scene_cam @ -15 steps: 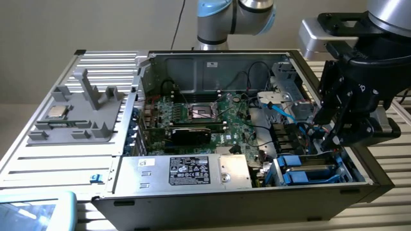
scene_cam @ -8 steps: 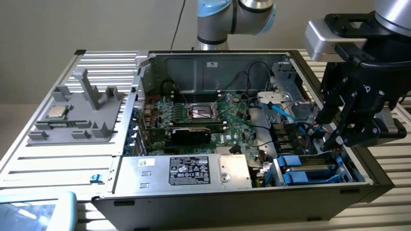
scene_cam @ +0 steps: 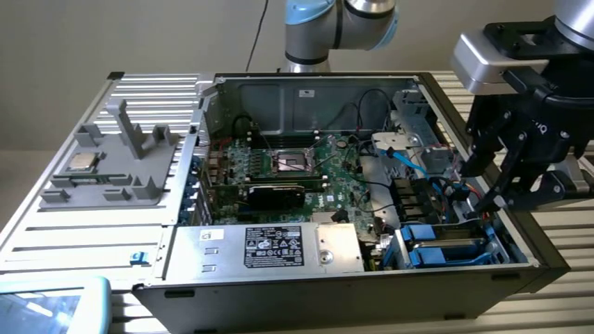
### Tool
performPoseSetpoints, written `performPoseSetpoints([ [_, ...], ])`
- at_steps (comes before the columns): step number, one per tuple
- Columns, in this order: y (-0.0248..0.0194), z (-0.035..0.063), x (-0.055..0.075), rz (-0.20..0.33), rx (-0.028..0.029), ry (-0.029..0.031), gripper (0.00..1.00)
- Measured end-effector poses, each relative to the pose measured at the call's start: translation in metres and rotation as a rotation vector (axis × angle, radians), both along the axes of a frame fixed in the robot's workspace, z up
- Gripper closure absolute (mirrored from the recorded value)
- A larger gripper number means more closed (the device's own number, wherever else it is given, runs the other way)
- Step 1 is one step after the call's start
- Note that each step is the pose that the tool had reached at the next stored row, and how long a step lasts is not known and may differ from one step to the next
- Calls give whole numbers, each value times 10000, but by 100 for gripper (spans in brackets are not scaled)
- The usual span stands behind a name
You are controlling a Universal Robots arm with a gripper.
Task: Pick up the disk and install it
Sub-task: 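Insert the first disk wire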
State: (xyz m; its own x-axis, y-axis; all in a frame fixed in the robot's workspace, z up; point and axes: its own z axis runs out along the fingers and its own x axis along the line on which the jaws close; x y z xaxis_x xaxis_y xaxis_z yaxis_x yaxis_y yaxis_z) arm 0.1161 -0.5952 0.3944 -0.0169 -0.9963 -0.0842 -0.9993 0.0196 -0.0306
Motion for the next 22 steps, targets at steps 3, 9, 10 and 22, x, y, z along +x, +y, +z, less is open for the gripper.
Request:
performPoseSetpoints([
  [3, -10, -20, 4, 90, 82, 43, 50],
  [9, -46, -96, 5, 387, 105, 211, 50],
  [10, -58, -107, 6, 405, 128, 229, 50],
  [22, -258, -130, 23, 417, 1064, 214, 50],
])
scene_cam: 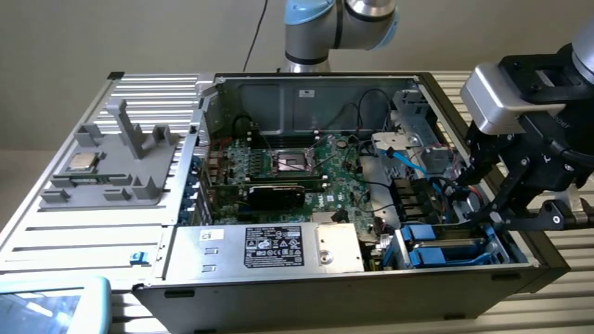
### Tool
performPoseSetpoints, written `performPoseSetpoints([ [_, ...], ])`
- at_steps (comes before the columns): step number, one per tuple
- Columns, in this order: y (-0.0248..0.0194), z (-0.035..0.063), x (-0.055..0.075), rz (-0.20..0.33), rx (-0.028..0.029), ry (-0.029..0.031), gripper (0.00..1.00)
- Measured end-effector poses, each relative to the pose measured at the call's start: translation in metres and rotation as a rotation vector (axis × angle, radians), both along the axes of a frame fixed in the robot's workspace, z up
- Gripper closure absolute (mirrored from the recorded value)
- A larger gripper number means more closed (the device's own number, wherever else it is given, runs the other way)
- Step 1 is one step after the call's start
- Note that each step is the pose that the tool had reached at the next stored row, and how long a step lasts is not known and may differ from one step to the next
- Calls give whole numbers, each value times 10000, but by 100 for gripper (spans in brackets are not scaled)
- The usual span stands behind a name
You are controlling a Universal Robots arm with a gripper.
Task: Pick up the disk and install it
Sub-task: 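Insert the first disk wire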
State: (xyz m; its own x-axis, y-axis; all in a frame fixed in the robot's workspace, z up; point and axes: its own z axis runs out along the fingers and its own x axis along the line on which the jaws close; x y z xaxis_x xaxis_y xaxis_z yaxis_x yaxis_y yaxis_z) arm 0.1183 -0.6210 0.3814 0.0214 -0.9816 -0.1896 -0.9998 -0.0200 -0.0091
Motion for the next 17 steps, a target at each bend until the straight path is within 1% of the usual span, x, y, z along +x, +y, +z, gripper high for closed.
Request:
performPoseSetpoints([
  [1, -30, -3, 4, 1, 52, 5, 50],
  [4, -118, -6, 17, 0, 101, 39, 50],
  [6, -163, -8, 27, 1, 152, 71, 50],
  [7, -178, -15, 33, 2, 177, 88, 50],
  [10, -215, -46, 51, 17, 220, 170, 50],
  [12, -233, -76, 65, 41, 226, 207, 50],
  [14, -238, -110, 82, 127, 224, 219, 50],
  [17, -238, -147, 94, 479, 218, 224, 50],
])
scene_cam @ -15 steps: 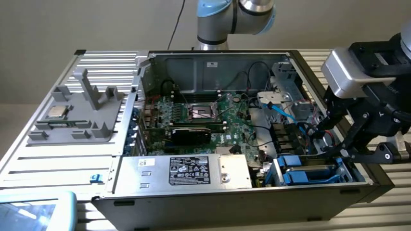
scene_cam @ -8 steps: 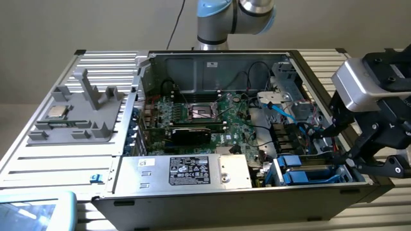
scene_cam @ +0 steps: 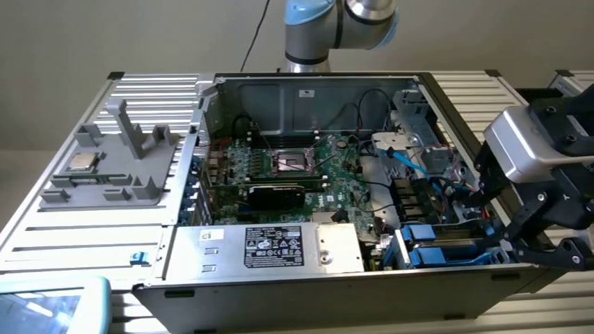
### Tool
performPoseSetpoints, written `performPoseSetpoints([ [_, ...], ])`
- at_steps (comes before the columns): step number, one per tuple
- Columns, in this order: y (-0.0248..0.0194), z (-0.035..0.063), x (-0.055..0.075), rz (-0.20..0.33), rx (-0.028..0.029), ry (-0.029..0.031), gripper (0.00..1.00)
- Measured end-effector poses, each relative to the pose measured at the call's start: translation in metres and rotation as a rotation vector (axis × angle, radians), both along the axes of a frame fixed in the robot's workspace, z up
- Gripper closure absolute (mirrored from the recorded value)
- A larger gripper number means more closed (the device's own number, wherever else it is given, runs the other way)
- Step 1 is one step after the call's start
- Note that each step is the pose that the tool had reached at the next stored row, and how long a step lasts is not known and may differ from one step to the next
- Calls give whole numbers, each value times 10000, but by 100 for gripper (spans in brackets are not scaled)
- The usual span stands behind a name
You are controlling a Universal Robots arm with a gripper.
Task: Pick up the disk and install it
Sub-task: 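Insert the first disk wire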
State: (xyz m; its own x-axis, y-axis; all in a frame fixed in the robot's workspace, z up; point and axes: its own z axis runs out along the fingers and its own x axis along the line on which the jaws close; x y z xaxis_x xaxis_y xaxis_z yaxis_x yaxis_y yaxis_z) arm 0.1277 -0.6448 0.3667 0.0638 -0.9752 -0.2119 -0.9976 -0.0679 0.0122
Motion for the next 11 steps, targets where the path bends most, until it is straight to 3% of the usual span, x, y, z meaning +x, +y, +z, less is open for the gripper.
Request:
performPoseSetpoints([
  [5, 0, -40, 16, 707, 1, 0, 50],
  [11, 0, -76, 90, 1096, 3, 0, 50],
])
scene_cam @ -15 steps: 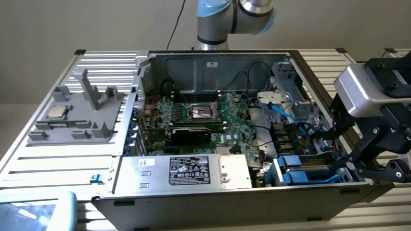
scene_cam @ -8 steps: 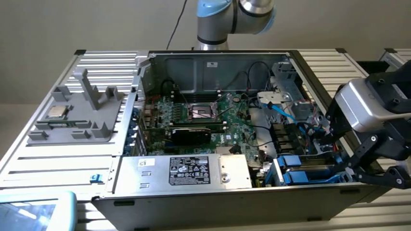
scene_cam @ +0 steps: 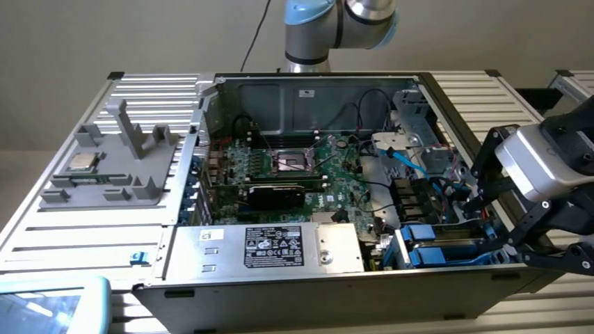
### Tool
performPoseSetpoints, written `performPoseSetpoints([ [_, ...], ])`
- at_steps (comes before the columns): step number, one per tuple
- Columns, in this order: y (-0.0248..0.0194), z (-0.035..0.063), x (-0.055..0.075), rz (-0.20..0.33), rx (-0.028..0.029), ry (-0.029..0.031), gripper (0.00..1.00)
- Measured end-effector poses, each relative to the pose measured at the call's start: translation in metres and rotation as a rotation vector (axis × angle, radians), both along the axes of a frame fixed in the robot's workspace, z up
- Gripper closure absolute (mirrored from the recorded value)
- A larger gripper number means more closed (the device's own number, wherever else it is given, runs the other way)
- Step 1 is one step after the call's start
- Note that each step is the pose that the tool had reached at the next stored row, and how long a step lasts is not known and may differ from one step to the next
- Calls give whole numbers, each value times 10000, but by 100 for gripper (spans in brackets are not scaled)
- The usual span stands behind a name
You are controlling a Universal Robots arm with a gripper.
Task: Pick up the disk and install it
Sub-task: 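Insert the first disk wire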
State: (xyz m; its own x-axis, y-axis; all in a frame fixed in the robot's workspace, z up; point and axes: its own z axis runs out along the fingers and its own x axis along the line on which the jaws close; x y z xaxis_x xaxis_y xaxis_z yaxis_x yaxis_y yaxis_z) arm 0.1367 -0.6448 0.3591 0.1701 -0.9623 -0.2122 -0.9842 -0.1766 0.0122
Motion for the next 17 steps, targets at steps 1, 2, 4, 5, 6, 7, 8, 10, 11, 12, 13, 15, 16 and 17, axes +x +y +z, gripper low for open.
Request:
performPoseSetpoints([
  [1, 0, -7, 9, 73, 0, 0, 50],
  [2, 0, -13, 11, 169, 25, 1, 50],
  [4, 0, -20, 11, 346, 179, 4, 50],
  [5, 1, -24, 14, 426, 263, 4, 50],
  [6, 1, -28, 19, 499, 316, 4, 50],
  [7, 1, -33, 26, 561, 335, 5, 50],
  [8, 1, -37, 32, 616, 357, 5, 50],
  [10, 0, -45, 41, 708, 492, 2, 50],
  [11, 1, -49, 41, 731, 584, -1, 50],
  [12, 0, -53, 41, 744, 697, -5, 50],
  [13, -3, -58, 41, 746, 822, -8, 50],
  [15, -29, -74, 42, 751, 1001, -15, 50],
  [16, -44, -86, 42, 754, 1056, -17, 50],
  [17, -53, -101, 42, 755, 1085, -14, 50],
])
